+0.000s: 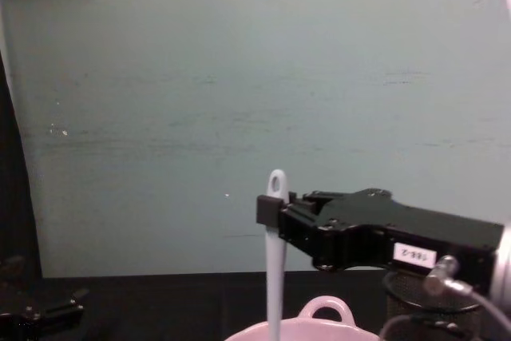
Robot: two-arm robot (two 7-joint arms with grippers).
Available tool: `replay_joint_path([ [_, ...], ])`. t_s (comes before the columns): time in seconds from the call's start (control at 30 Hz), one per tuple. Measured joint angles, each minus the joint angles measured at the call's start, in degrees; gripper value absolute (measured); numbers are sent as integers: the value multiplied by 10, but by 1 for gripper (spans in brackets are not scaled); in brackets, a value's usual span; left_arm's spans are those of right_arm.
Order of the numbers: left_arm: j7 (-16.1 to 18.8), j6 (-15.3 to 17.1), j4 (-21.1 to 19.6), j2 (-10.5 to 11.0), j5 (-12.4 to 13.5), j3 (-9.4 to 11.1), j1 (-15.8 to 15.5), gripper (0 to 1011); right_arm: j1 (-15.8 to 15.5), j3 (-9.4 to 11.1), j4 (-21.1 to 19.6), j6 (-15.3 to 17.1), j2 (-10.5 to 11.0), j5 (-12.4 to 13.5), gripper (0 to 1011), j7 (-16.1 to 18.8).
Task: Use the one hand to pick up the spoon and stir the clear water in the bowl.
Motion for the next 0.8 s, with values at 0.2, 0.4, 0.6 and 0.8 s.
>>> replay_joint_path([
  [0.2, 0, 0, 0, 0, 0, 0, 0, 1005, 16, -2, 42, -13, -27, 0, 118, 4],
  [0.4, 0, 0, 0, 0, 0, 0, 0, 1005, 30, 14, 85, -29, -49, 0, 118, -7],
  [0.6, 0, 0, 0, 0, 0, 0, 0, 1005, 27, 42, 97, -41, -51, -4, 118, -24],
  [0.8, 0, 0, 0, 0, 0, 0, 0, 1005, 14, 62, 85, -43, -38, -12, 118, -28],
])
